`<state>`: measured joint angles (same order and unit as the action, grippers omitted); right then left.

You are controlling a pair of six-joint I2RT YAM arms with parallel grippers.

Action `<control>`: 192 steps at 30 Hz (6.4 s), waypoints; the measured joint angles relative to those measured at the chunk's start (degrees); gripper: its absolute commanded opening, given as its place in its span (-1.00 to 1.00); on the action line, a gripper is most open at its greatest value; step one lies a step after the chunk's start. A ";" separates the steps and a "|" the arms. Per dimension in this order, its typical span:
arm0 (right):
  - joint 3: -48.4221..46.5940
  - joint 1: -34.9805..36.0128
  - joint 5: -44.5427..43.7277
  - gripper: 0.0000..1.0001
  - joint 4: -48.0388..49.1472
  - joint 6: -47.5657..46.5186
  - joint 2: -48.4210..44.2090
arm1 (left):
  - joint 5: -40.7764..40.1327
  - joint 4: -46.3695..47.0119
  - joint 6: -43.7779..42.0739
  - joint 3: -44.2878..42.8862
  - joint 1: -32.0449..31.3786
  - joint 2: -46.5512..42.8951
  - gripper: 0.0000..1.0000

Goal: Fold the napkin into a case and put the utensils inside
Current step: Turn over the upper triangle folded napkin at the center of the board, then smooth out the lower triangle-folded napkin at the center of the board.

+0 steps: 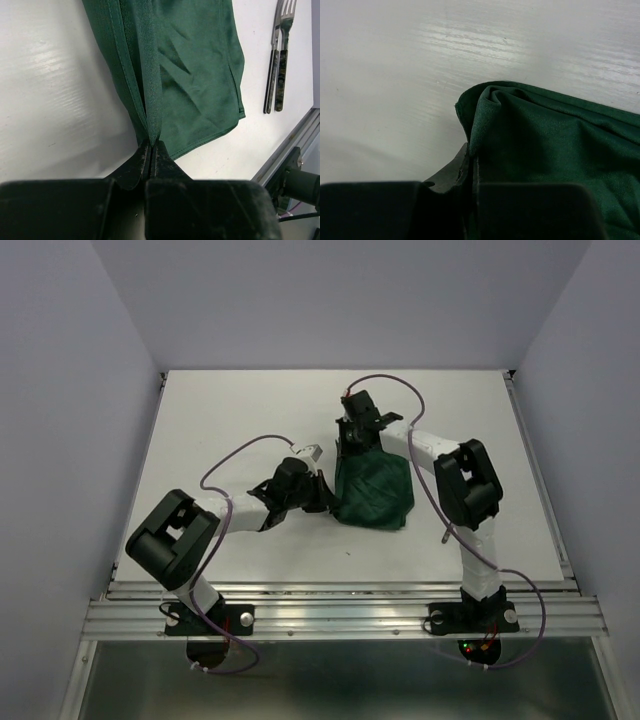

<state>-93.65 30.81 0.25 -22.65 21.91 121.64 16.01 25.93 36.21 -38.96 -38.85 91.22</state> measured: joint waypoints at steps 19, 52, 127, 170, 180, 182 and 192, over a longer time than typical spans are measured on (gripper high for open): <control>-3.96 4.92 -6.05 -0.99 -1.44 1.90 5.18 | -1.25 1.75 0.81 3.72 0.02 0.24 -0.50; -2.84 6.80 -7.06 0.35 1.33 2.54 2.14 | -12.17 -19.06 1.84 6.45 1.81 -29.07 0.49; 58.93 -9.57 6.86 -0.46 15.02 12.35 -42.34 | -8.35 -20.26 0.28 -12.37 3.72 1.40 -0.49; 51.15 -7.43 -2.80 -0.95 8.35 11.13 -44.39 | -8.33 -20.28 -0.20 -12.39 3.72 1.40 -0.49; 50.51 -7.43 -8.48 -0.09 9.25 10.93 -40.35 | -8.33 -20.48 -0.42 -12.55 3.72 1.40 -0.48; 50.73 -7.43 -9.16 0.11 9.11 10.93 -39.21 | -8.33 -20.55 -0.46 -12.55 3.72 1.40 -0.48; 50.66 -7.52 -10.16 0.33 9.97 11.13 -38.18 | -8.33 -20.68 -0.81 -12.55 3.72 1.40 -0.48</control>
<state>-42.98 23.29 -9.91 -12.69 33.04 83.46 7.68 5.26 35.40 -51.51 -35.14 92.62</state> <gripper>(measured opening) 0.664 0.256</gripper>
